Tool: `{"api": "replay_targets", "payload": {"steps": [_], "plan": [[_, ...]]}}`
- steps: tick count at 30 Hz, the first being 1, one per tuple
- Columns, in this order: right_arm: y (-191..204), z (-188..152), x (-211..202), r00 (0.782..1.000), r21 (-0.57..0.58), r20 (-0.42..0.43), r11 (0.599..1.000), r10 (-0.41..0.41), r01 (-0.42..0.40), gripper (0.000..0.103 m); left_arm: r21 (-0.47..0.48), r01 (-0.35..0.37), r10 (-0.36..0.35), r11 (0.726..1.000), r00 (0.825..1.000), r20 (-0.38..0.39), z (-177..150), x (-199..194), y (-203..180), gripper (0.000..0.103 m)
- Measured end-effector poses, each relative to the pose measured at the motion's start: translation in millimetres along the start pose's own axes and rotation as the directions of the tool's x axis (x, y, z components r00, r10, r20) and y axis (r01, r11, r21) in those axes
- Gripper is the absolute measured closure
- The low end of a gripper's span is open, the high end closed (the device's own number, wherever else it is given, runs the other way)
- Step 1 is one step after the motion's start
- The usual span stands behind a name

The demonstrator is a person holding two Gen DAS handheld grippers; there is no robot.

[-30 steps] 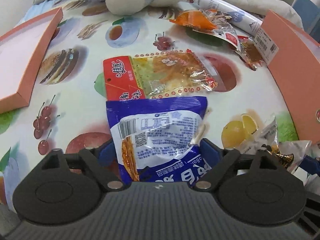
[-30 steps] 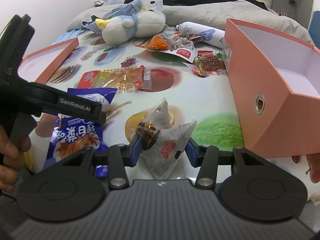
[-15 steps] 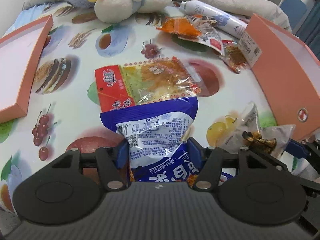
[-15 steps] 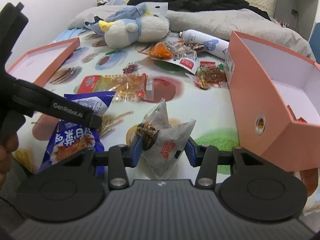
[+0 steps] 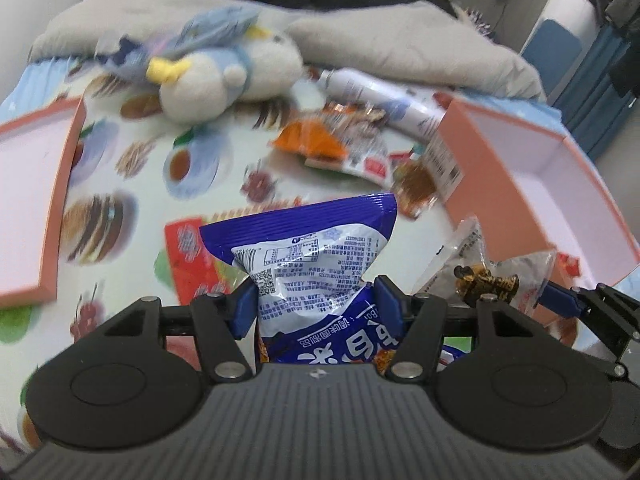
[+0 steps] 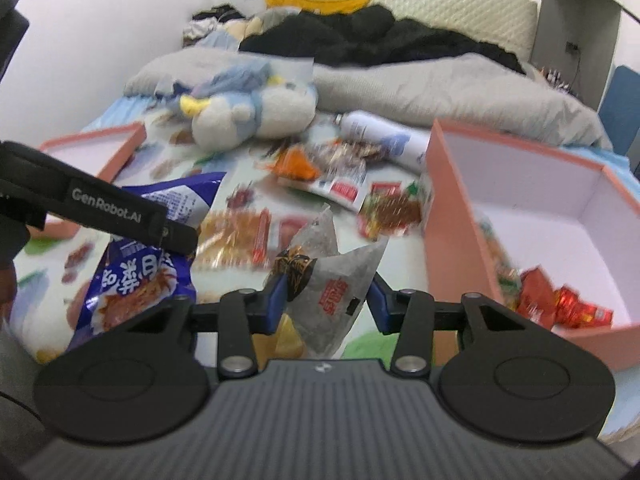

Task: Organize snacks
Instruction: 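Carry both held snacks over the pink box and open both grippers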

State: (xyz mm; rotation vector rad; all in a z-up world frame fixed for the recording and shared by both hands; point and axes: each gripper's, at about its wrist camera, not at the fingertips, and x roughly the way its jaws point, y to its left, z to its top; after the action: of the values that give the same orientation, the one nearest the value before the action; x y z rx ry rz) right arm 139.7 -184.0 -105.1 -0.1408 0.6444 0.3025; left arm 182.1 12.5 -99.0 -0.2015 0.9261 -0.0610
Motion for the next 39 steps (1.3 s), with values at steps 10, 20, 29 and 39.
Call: {"api": "replay_targets", "payload": {"steps": [10,20,29,39], "plan": [[-36,55,-17,0.992,0.050,0.118,0.998,-0.052,0.047,0.081,0.013,0.054,-0.055,0.998,0.993,0.103,64,-29,-28,0.037],[-91,96,-32,0.965,0.107,0.203,0.984,-0.164,0.144,0.083,0.089,0.124,-0.136,0.988,0.980,0.146,112,-39,-82,0.037],[-149,128,-39,0.927,0.154,0.227,0.951,-0.298,0.268,0.083,0.177,0.194,-0.221,0.965,0.964,0.145,169,-18,-156,0.037],[-215,99,2,0.933,0.214,0.019,0.913,-0.358,0.346,0.083,0.241,0.242,-0.242,0.940,0.970,-0.030,181,58,-226,0.037]]}}
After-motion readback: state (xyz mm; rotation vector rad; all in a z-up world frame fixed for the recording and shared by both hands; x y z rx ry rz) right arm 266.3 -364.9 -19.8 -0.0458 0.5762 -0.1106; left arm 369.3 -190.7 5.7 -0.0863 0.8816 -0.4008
